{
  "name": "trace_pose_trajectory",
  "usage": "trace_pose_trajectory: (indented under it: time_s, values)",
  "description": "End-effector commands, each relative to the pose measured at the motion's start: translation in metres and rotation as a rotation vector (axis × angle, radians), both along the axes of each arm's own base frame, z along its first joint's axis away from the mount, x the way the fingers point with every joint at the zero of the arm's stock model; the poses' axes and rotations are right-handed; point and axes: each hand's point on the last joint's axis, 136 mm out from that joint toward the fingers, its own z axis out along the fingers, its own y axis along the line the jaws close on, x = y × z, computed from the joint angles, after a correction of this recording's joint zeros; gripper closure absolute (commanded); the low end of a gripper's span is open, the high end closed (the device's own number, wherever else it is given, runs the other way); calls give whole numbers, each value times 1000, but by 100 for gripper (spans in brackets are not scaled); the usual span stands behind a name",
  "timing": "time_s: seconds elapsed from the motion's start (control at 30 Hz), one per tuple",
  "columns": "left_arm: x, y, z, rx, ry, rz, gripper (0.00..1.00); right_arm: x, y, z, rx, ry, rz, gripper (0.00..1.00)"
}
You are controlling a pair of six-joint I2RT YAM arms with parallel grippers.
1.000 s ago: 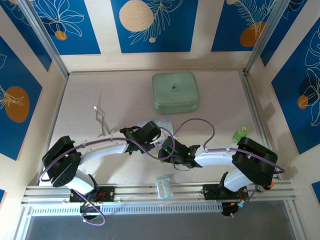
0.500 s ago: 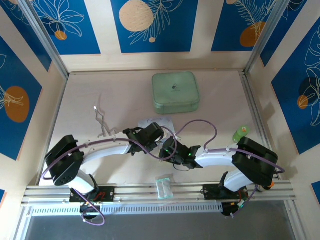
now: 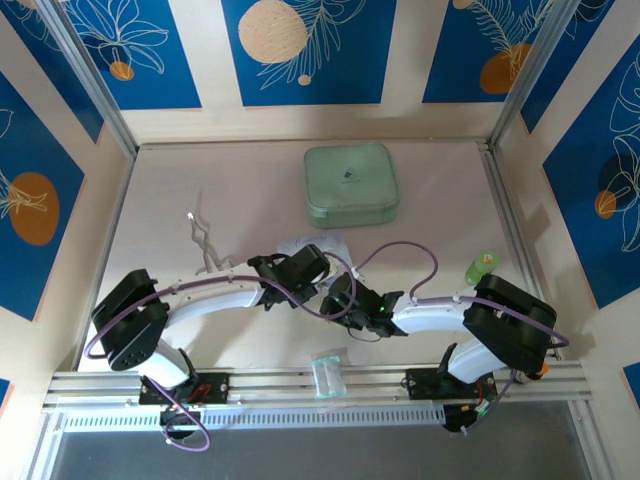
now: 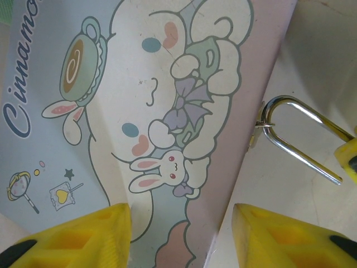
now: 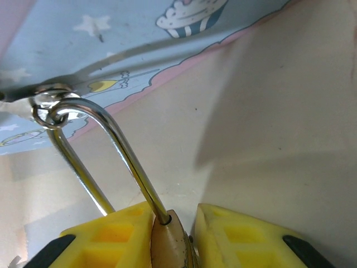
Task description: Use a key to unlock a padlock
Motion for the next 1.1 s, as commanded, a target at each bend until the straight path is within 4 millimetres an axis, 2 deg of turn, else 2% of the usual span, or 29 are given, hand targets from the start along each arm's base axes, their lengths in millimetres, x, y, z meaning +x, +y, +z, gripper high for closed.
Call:
trace_pose_trajectory:
  time_s: [0.0,0.17,0.27,0.43,0.67,0.8,1.07]
  values:
    - [-36,22,-38,118,187,-23,51,-12,-31,-37,-120,87,-46,73]
    - [-36,21,-37,109,188,-14,50,-17,-37,-38,-121,88,-37,76]
    - [-35,18,-35,98,188,-7,51,-16,-35,-33,-81,63,-26,84]
    - [-38,12,-35,92,215,-11,51,-12,-36,-28,13,36,-54,86]
    - [-42,17,-43,160,228,-7,51,3,-35,-23,126,-5,-94,89]
    - [-43,19,-43,178,228,-11,51,16,-27,-15,197,-46,-106,90]
    - [-47,24,-52,243,249,-32,51,35,-27,2,258,-128,-164,90]
